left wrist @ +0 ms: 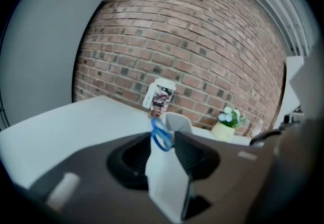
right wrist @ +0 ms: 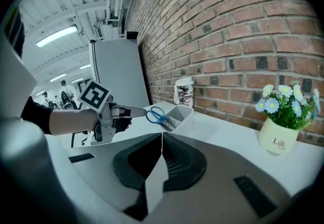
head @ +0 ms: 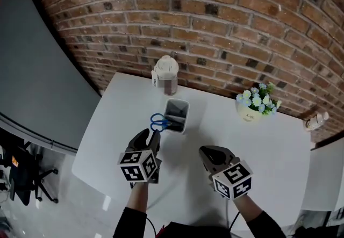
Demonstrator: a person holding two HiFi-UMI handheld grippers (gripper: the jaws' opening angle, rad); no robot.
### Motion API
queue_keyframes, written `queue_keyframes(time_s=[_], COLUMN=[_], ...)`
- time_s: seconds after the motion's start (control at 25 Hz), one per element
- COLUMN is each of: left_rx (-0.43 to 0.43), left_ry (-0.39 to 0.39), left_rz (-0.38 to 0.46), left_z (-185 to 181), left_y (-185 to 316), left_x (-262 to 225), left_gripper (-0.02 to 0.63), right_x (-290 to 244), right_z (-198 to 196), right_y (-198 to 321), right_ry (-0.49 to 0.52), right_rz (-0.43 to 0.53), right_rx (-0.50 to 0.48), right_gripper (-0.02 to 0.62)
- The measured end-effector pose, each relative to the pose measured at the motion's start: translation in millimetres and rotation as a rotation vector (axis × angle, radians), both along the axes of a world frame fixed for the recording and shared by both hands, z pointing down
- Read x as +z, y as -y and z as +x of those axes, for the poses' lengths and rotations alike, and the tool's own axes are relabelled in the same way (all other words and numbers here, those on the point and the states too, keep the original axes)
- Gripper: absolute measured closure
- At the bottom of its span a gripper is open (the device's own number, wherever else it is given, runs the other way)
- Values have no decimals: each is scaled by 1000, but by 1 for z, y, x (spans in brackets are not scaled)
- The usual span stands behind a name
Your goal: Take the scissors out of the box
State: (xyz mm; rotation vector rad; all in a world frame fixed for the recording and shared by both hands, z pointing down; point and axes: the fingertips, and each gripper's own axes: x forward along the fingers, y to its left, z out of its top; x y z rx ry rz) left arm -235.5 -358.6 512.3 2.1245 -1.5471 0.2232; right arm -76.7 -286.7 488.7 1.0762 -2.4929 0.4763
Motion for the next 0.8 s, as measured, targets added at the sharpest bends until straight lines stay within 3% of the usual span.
queue_keyframes(time_s=[0.44,0.8], left_rx=[20,34], left_ry=[-75,-67], left_rz=[-55,-50], left_z=[6,11], left_y=[19,22], left_x=[25,23], left_gripper=[472,508], right_x=[19,23], right_z=[-6,-6], right_y=[9,11], right_ry=[-16,-21], right_rz=[-39,-50], right_rx=[-2,2], right_gripper=[586,586])
